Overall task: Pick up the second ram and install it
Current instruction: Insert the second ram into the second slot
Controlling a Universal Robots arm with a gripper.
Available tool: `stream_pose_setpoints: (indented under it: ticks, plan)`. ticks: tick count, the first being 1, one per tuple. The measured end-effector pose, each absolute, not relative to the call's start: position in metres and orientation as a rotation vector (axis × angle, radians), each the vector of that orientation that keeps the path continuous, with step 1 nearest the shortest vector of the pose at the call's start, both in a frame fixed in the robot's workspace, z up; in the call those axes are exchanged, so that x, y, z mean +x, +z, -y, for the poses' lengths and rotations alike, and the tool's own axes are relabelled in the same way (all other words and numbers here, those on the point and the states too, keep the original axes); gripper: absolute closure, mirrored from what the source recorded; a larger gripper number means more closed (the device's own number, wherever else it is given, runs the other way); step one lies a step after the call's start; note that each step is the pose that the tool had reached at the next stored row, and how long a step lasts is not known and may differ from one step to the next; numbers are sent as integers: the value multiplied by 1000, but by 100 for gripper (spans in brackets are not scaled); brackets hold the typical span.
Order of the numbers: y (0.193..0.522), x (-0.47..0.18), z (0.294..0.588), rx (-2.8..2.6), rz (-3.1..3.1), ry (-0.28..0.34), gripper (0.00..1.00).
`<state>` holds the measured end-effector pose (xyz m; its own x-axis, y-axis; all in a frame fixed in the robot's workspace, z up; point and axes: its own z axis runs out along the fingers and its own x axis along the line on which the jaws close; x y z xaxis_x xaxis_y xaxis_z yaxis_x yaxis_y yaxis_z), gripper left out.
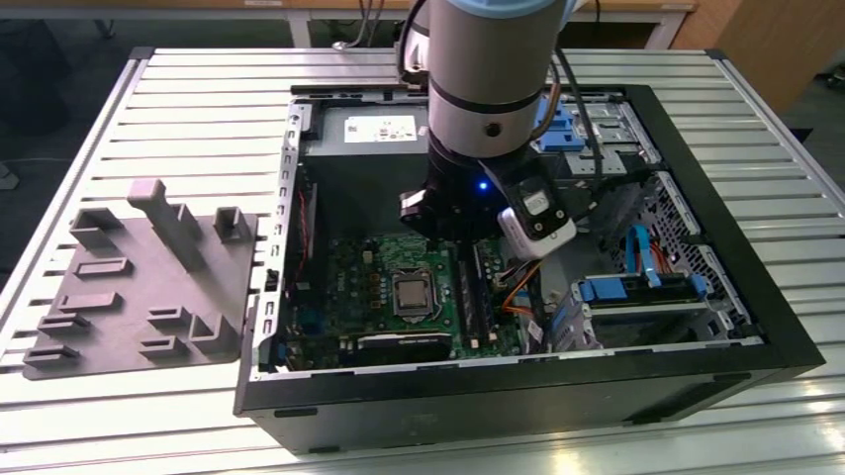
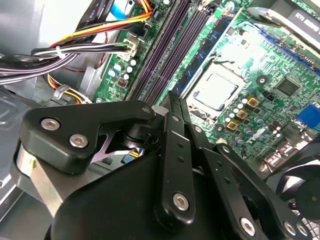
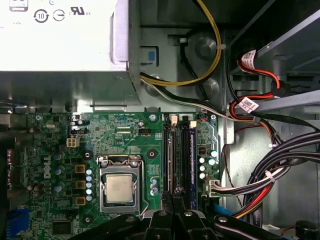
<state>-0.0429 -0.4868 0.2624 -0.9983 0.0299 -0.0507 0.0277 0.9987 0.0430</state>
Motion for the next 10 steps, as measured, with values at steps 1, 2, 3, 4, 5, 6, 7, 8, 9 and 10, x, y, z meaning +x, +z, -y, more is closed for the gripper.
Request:
stream_pose_setpoints:
  ticks: [1,2,3,4,5,6,7,8,9,10]
  plan:
    - [262,-43,487,45,-3089,65,88]
    - [262,-42,487,45,-3089,65,88]
    - [262,-42,487,44,-3089,65,88]
    - [262,-42,487,44,-3089,65,88]
    - [262,-41,487,45,-3089,65,88]
    - [262,-41,487,45,-3089,65,88]
    - [262,-41,487,45,-3089,65,88]
    - [262,-41,487,45,-3089,65,88]
    - [262,-41,487,44,-3089,65,88]
    - [260,-41,487,44,-3089,65,88]
